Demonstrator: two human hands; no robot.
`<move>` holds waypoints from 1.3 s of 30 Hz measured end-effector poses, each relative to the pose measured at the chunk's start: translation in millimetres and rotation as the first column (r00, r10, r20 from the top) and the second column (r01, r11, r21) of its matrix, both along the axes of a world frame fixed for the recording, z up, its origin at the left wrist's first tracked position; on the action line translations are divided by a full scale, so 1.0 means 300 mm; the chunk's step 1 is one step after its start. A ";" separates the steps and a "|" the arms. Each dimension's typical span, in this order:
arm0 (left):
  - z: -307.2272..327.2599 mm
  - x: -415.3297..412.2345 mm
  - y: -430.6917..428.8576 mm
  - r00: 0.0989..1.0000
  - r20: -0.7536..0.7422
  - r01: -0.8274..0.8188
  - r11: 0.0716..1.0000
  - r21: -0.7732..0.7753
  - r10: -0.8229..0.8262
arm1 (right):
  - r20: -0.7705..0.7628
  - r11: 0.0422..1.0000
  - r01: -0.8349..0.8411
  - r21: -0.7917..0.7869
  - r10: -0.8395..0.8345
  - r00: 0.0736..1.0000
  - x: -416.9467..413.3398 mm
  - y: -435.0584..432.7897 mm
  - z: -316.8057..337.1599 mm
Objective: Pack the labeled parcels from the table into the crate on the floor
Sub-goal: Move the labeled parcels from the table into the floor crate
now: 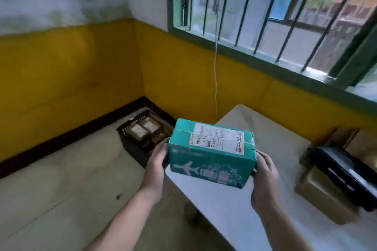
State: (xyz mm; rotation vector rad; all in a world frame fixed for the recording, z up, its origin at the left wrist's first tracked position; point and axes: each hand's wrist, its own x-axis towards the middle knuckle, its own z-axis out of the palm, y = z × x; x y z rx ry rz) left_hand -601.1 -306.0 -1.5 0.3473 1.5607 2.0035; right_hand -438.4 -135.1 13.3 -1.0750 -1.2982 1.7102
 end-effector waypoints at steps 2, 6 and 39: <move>-0.011 -0.104 -0.095 0.996 0.005 -0.086 0.996 -0.034 0.086 | 0.023 0.998 -0.059 -0.015 0.060 0.998 -0.142 -0.066 -0.002; -0.034 -0.260 -0.221 0.985 -0.003 -0.170 0.981 -0.089 0.170 | 0.088 0.990 -0.140 -0.017 0.141 0.986 -0.380 -0.155 -0.015; -0.628 -1.921 0.290 0.942 0.253 0.331 0.733 -0.595 -0.220 | 0.561 0.954 0.125 -0.274 0.053 0.826 -1.838 0.136 -0.630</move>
